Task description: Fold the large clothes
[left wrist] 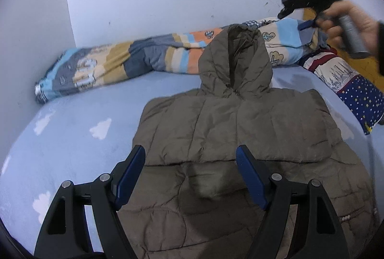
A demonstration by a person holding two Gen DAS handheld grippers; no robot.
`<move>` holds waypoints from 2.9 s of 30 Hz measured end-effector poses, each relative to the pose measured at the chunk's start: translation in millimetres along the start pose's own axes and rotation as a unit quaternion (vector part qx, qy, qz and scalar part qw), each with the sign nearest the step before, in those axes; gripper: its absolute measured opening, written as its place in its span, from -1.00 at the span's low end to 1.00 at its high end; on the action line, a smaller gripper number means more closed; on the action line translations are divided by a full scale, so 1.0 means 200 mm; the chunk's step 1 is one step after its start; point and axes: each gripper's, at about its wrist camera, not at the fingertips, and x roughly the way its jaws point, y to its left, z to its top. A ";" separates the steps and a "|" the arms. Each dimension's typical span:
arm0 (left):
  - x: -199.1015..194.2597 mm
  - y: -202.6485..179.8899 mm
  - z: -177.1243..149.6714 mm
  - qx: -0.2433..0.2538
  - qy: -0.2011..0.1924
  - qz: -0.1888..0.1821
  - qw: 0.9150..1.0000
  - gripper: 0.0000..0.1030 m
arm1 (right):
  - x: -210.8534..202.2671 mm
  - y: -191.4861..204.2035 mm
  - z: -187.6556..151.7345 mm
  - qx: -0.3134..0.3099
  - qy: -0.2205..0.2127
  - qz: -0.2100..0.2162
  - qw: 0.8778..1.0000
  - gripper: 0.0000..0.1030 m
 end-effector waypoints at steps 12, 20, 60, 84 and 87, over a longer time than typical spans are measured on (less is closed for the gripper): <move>0.15 0.14 -0.12 0.003 0.048 0.000 0.999 0.50 | 0.80 -0.15 0.37 0.088 -0.012 -0.027 0.996 0.39; 0.18 0.13 -0.13 0.012 0.056 -0.003 0.998 0.50 | 1.11 -0.14 0.34 0.043 0.019 -0.112 0.993 -0.80; 0.58 -0.09 0.01 0.006 0.098 0.017 0.995 0.50 | -0.09 0.03 -1.32 -0.207 0.068 -0.024 0.976 -0.71; 0.46 -0.27 0.01 0.048 0.054 -0.009 0.997 0.50 | 0.14 0.02 -1.24 -0.091 0.080 0.024 0.992 -0.26; 0.52 -0.26 -0.02 0.043 0.081 -0.010 0.996 0.53 | 0.17 0.03 -1.27 -0.100 0.091 0.017 0.991 -0.26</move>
